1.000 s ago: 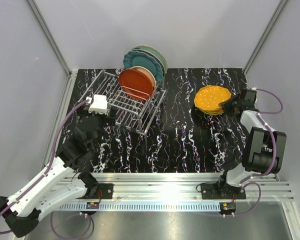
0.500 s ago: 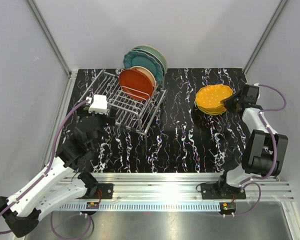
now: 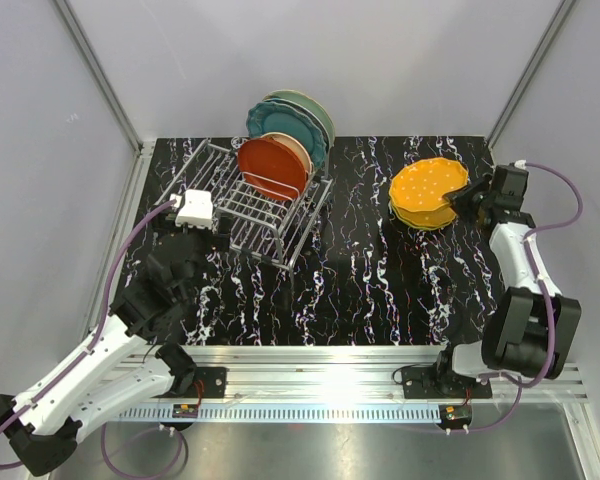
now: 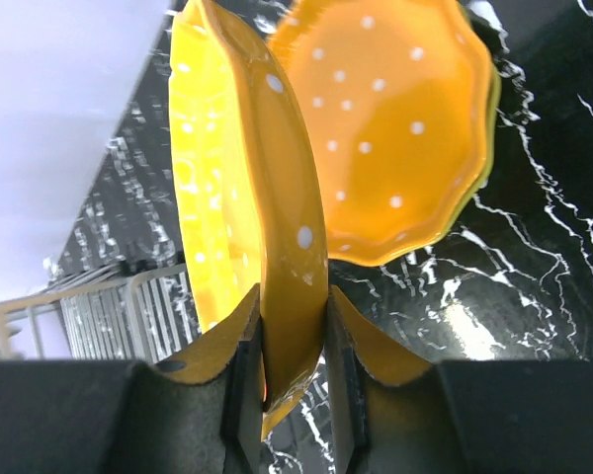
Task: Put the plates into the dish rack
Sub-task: Grab a plate with the right arm, then pass the plate from the right arm to the left
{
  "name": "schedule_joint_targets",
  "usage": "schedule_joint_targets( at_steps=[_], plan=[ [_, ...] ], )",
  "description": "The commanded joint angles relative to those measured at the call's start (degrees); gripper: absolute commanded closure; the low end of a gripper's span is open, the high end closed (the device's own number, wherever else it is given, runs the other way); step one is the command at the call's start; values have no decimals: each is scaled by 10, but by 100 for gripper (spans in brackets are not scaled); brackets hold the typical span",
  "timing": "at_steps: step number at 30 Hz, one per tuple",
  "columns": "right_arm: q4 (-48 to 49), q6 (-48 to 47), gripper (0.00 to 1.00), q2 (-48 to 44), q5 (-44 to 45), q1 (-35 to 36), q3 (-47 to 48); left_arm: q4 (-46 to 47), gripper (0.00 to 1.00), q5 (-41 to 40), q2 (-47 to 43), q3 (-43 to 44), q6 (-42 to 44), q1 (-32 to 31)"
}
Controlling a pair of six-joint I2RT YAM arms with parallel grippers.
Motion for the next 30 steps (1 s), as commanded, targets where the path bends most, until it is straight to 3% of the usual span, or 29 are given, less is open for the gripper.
schedule_joint_targets(
  at_steps=[1,12,22,30],
  plan=[
    [66,3,100,-81,-44,2,12,20,1,-6,-11,17,-2,1],
    [49,-24,100,-204,-85,6,-20,28,1,-11,-12,11,-3,1],
    [58,-96,100,-266,-118,73,-2,34,1,-24,-8,7,-4,1],
    [77,-75,100,-275,-148,135,-13,26,1,-20,2,13,-14,1]
  ],
)
